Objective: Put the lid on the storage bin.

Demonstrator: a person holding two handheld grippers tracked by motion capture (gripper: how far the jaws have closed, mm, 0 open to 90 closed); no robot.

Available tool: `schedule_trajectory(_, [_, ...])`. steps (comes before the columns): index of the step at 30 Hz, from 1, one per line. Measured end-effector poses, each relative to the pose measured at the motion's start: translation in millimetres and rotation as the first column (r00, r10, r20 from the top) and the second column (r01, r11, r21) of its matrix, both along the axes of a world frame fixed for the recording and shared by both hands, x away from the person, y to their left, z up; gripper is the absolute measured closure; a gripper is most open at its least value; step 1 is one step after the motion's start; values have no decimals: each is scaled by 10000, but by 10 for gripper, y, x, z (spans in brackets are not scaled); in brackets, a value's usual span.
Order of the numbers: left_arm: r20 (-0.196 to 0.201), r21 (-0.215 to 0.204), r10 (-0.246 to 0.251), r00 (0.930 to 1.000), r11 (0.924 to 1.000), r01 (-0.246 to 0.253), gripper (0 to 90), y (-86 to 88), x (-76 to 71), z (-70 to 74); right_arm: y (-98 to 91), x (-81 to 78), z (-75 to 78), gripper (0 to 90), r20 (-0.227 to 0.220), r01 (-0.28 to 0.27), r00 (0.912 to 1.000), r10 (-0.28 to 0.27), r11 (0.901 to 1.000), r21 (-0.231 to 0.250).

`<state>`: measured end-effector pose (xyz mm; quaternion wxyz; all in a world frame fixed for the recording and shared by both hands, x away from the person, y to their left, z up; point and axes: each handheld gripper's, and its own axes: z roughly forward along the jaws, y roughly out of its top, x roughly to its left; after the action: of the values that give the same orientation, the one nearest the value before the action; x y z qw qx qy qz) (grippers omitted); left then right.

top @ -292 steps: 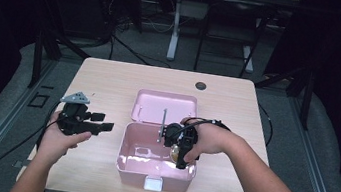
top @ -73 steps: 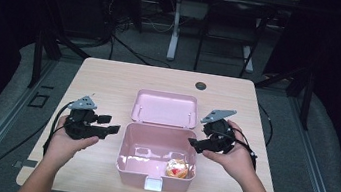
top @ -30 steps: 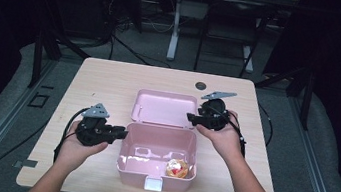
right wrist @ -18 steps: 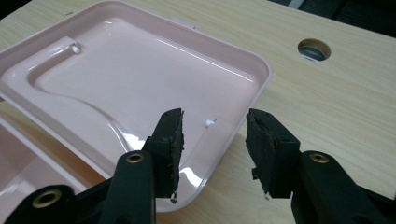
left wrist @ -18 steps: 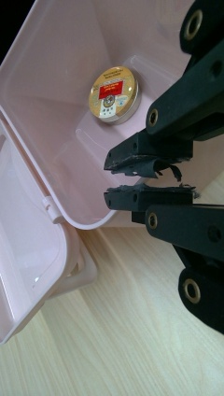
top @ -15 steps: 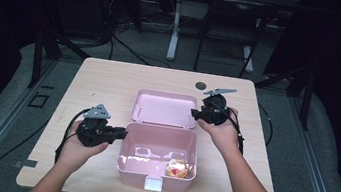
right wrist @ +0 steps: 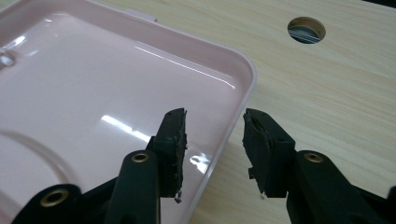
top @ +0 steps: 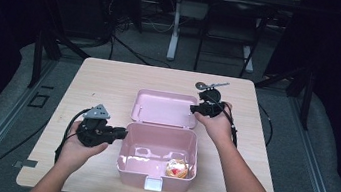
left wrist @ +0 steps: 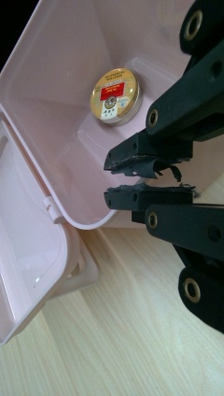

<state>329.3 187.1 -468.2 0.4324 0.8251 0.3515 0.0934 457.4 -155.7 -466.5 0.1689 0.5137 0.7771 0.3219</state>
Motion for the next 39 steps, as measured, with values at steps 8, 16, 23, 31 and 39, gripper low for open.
schedule_trajectory(8, [6, -22, 26, 10000, 10000, -26, 802, -1, 0, -2, 37, 134, -64, 591, -331, 511, 9982, -508, 9987, 72])
schedule_trajectory(16, [-20, -35, 33, 10000, 10000, -33, 803, 0, -1, -2, 25, 225, -149, 637, -605, 848, 9947, -829, 9959, 302])
schedule_trajectory(23, [-12, -37, -25, 10000, 10000, 25, 804, 7, 4, -3, 44, 276, -213, 690, -838, 1076, 9909, -1051, 9939, 259])
schedule_trajectory(31, [-23, -57, 23, 10000, 10000, -23, 805, 3, 1, -3, 43, 291, -196, 775, -1055, 1565, 9828, -1513, 9867, 429])
schedule_trajectory(39, [-39, -67, 27, 10000, 10000, -28, 807, 4, 2, -3, 57, 277, -166, 791, -1005, 1701, 9811, -1654, 9846, 397])
